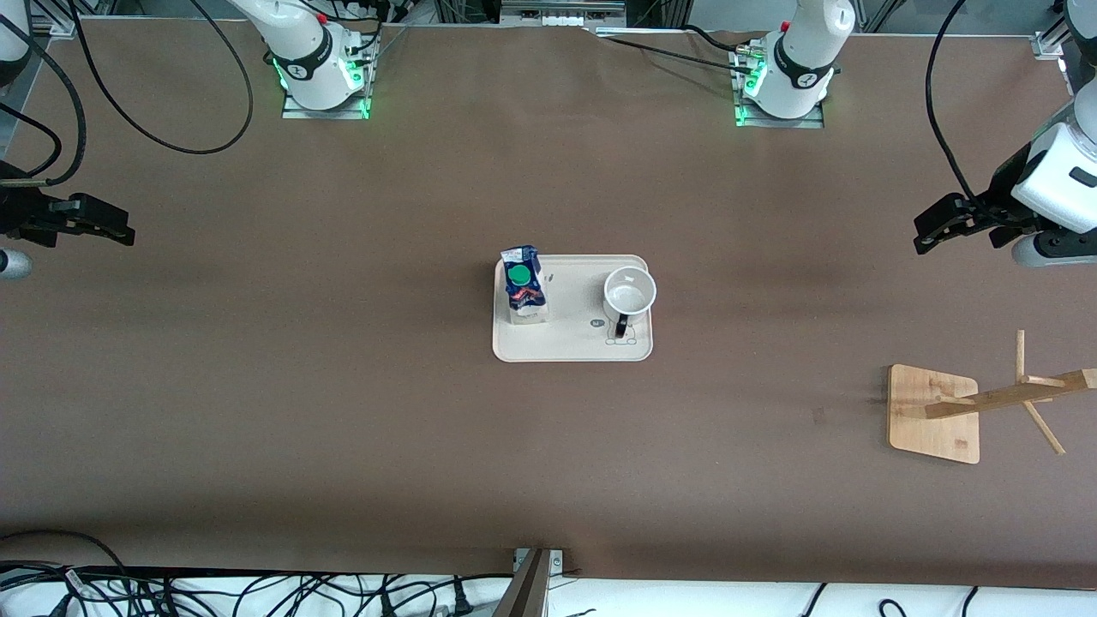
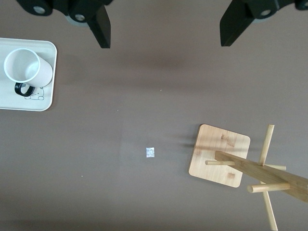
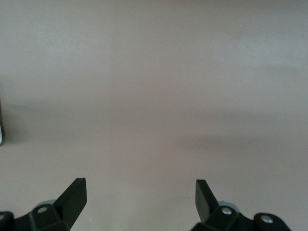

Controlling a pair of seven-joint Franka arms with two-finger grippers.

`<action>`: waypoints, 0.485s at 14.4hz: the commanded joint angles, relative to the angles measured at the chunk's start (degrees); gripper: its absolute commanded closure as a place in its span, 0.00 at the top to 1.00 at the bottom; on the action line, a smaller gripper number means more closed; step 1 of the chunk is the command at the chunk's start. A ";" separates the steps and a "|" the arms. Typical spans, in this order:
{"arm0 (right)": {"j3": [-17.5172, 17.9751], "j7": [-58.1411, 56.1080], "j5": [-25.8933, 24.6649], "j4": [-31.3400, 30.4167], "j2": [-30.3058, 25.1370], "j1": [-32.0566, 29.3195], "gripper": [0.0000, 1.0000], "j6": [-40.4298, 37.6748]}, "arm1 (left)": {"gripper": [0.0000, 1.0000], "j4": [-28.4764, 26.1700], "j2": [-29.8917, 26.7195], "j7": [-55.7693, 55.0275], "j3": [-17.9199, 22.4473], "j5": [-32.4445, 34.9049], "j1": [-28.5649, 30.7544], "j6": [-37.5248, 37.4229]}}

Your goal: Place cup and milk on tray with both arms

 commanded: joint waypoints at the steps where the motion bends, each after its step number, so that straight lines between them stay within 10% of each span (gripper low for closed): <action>1: 0.17 -0.82 -0.86 0.40 -0.16 -0.02 1.00 -0.15 | 1.00 1.62 0.86 -0.31 -0.43 -0.13 -0.12 -0.64; 7: 0.17 -0.91 -0.78 0.40 -0.16 -0.11 1.00 -0.15 | 1.00 1.62 0.68 -0.13 -1.05 -0.13 -0.04 -0.99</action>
